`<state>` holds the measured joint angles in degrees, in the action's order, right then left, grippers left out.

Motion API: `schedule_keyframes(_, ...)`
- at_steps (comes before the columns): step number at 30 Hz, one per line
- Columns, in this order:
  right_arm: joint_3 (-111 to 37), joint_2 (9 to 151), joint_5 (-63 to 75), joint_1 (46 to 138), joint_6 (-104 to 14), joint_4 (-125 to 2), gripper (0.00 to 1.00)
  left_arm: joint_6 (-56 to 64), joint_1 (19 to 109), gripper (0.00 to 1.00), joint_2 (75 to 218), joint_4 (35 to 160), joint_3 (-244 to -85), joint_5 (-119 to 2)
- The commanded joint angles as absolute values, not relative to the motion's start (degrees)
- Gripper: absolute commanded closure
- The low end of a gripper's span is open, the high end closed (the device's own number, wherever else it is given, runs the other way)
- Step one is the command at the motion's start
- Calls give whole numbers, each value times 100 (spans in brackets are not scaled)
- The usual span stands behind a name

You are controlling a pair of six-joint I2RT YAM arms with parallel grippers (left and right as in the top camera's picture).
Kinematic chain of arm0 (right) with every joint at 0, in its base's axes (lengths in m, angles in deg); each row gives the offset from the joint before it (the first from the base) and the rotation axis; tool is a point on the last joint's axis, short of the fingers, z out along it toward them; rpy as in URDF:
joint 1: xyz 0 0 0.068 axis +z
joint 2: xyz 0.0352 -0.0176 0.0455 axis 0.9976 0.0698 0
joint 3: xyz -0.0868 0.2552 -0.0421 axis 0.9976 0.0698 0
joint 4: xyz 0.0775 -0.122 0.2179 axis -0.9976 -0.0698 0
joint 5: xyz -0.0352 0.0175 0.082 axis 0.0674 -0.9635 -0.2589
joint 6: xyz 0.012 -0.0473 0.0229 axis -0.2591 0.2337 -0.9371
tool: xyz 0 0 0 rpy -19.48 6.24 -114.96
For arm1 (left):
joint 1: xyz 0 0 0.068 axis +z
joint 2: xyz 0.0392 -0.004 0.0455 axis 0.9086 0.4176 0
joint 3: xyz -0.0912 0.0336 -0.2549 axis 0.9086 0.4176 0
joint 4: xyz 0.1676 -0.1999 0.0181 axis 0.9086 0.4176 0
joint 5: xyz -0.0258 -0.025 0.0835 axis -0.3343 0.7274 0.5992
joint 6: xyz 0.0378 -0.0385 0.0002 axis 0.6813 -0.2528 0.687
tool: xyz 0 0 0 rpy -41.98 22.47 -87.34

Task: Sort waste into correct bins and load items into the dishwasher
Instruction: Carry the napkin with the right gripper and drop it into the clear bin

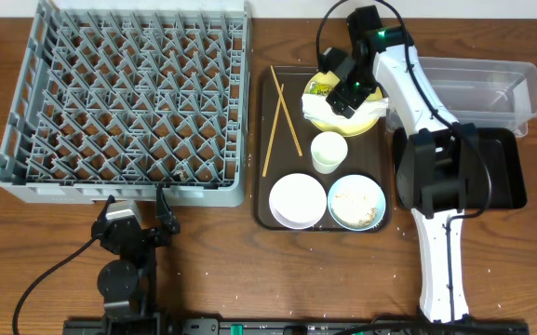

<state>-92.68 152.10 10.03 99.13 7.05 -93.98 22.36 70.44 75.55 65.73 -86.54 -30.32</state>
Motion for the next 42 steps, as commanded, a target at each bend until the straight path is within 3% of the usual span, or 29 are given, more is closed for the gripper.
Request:
schedule_keyframes(1, -9368, 15566, 1108, 9860, 869, -9344, 9, 2271, 7027, 11, 7527, 6683, -8481, -2918)
schedule_keyframes(6, -9360, 15761, 1066, 9886, 830, -9361, 19, 2274, 7027, 11, 7527, 6683, -8481, -2918)
schedule_keyframes(8, -9355, 15796, 1057, 9902, 644, -9398, 32, 2271, 7027, 11, 7527, 6683, -8481, -2918)
schedule_keyframes(9, -9358, 15802, 1057, 9917, 465, -9429, 50, 2274, 7027, 11, 7527, 6683, -8481, -2918)
schedule_keyframes(11, -9358, 15800, 1059, 9921, 285, -9438, 70, 2274, 7027, 11, 7527, 6683, -8481, -2918)
schedule_keyframes(13, -9364, 15798, 1059, 9921, 62, -9435, 99, 2271, 7027, 11, 7527, 6683, -8481, -2918)
schedule_keyframes(27, -10754, 15118, 1031, 9919, -2021, -10456, 99, 2274, 7027, 11, 7527, 6683, -8481, -2918)
schedule_keyframes(35, -11106, 14159, 1046, 9766, -3231, -10395, 99, 2271, 7027, 11, 7527, 6683, -8481, -2918)
schedule_keyframes(42, -11100, 13925, 1663, 9102, -5345, -10522, 98, 2274, 7027, 11, 7527, 6683, -8481, -2918)
